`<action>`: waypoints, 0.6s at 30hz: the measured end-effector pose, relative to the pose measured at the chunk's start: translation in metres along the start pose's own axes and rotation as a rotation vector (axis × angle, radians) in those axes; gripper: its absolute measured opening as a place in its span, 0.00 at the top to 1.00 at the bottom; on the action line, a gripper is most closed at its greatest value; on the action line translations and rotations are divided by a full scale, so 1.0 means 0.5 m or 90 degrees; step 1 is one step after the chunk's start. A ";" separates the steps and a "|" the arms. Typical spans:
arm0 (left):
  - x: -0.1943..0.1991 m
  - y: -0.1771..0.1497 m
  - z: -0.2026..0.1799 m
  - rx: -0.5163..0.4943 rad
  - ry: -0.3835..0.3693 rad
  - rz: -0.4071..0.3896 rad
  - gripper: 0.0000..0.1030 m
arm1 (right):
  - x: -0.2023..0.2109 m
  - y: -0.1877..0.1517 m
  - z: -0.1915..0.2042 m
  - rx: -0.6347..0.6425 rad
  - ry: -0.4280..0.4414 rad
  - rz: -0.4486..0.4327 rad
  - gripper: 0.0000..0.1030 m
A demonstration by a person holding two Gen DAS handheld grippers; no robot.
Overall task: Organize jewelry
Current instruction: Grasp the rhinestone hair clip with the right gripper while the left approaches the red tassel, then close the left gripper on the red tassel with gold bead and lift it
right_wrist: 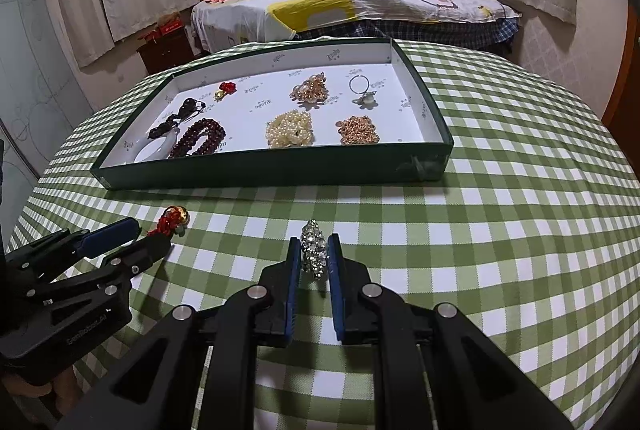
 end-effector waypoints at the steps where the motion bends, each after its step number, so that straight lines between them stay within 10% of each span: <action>1: -0.001 0.001 0.001 0.001 -0.001 -0.001 0.61 | 0.000 -0.001 0.000 -0.001 0.000 0.000 0.86; 18: -0.004 0.002 -0.010 -0.011 -0.011 -0.006 0.88 | -0.003 -0.004 -0.003 -0.004 0.002 0.002 0.86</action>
Point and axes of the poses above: each gripper's, at about its wrist camera, not at the fingertips, and x roughly against the way its jaws point, z to its left, y to its top, the point moved 10 cm from there along -x, roughly the way its jaws point, and after that the axes turned 2 degrees about y, right-handed, at the moved point
